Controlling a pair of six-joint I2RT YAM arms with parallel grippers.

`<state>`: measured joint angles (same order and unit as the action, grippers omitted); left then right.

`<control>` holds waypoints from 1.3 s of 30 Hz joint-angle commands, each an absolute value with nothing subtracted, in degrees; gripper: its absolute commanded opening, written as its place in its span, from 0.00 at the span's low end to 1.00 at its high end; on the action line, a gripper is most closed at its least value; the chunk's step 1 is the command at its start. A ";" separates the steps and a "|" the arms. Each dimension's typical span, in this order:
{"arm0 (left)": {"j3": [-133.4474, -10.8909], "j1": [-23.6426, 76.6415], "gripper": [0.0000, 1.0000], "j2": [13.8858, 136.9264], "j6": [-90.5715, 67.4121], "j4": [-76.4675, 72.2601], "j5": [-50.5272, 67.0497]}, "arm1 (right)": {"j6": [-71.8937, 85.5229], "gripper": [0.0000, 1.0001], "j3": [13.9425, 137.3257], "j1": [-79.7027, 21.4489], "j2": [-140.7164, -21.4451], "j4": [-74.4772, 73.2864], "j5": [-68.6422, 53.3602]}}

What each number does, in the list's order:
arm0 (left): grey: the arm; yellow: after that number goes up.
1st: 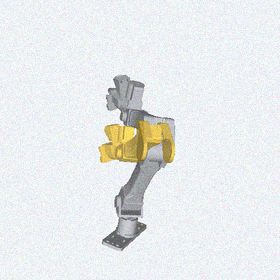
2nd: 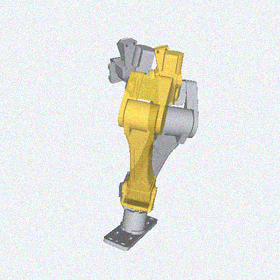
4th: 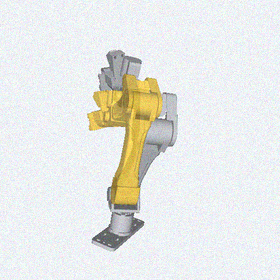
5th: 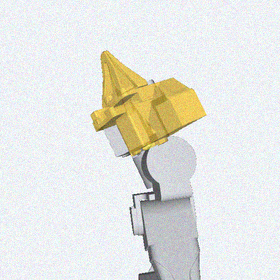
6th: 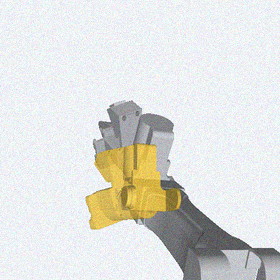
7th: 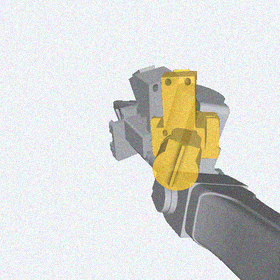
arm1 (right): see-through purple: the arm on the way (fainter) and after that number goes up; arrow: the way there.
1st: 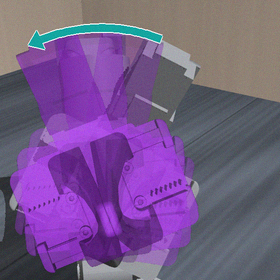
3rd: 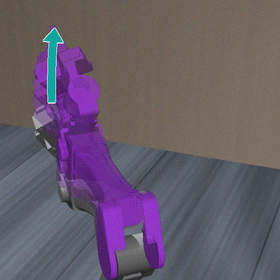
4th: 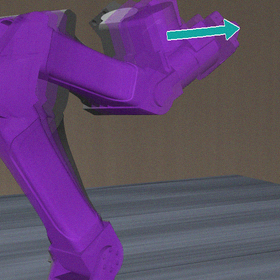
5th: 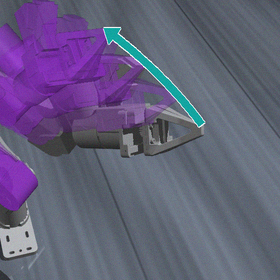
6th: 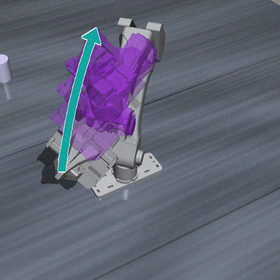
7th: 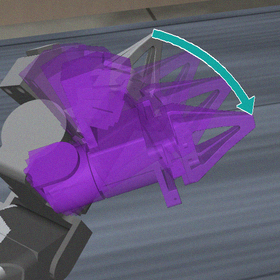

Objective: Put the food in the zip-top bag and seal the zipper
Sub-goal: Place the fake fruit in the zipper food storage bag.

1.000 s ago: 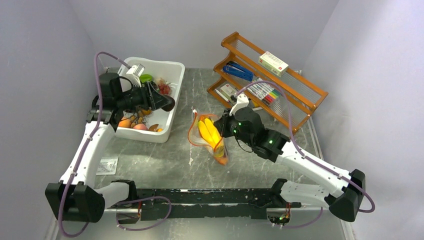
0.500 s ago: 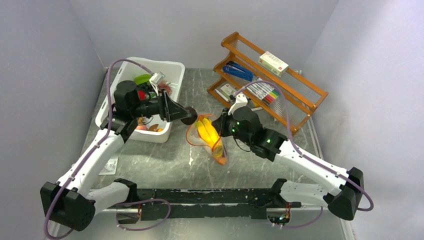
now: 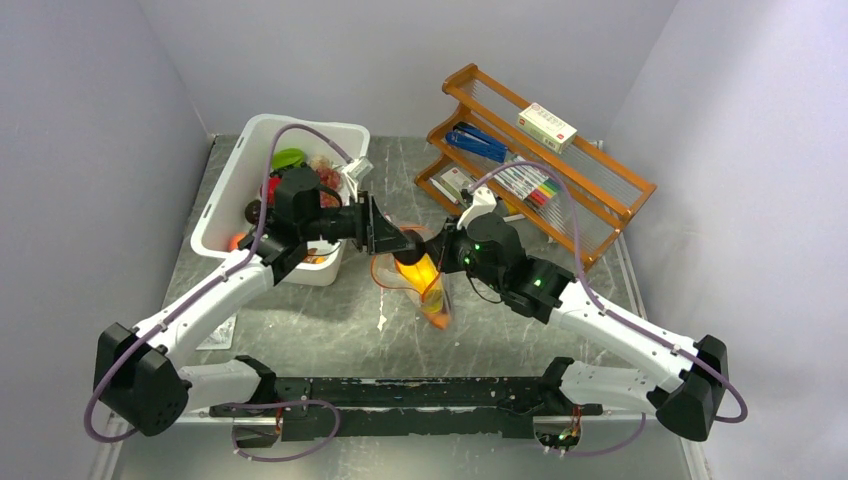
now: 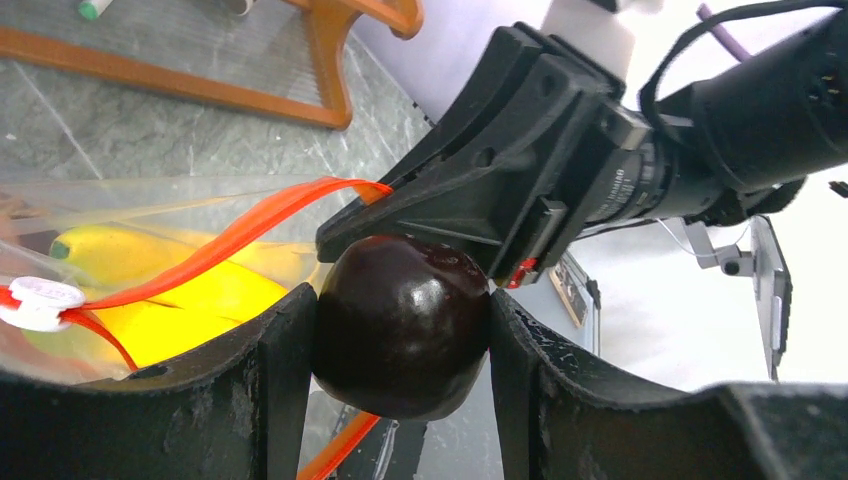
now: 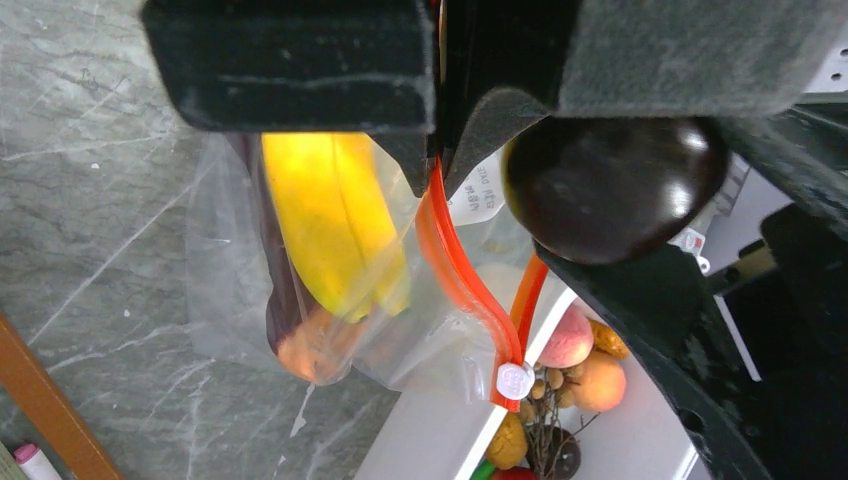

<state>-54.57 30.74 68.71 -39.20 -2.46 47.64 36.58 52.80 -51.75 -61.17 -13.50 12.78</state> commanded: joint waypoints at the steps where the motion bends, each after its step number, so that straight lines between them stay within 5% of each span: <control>1: -55.08 32.78 0.42 68.72 -36.39 -0.51 42.71 | 37.55 0.00 53.18 -51.72 -60.12 -9.51 13.43; 24: -56.31 36.97 0.53 73.06 -29.61 8.26 34.91 | 38.85 0.00 53.52 -51.76 -60.47 -8.13 14.07; 39: -57.26 38.04 0.74 72.22 -28.92 9.09 33.28 | 38.49 0.00 52.88 -51.70 -60.72 -7.21 13.63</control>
